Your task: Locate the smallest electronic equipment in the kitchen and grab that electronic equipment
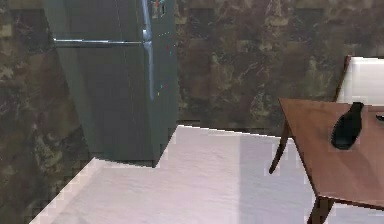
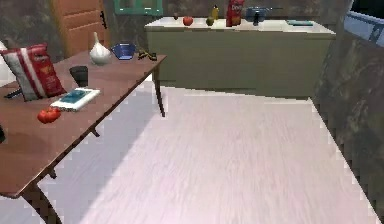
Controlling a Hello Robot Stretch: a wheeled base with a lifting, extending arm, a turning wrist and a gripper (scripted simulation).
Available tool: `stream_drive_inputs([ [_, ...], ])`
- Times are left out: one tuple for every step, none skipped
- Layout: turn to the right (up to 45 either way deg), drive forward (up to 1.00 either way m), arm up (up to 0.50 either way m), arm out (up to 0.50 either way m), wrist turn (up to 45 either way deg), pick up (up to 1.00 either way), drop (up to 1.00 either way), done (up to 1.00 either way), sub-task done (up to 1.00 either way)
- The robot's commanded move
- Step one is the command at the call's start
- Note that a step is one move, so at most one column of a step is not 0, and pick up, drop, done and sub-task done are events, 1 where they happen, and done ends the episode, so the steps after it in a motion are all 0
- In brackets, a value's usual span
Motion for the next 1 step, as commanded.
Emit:
stream_drive_inputs([
  [0.0, 1.0, 0.0, 0.0, 0.0, 0.0, 0.0, 0.0, 0.0],
])
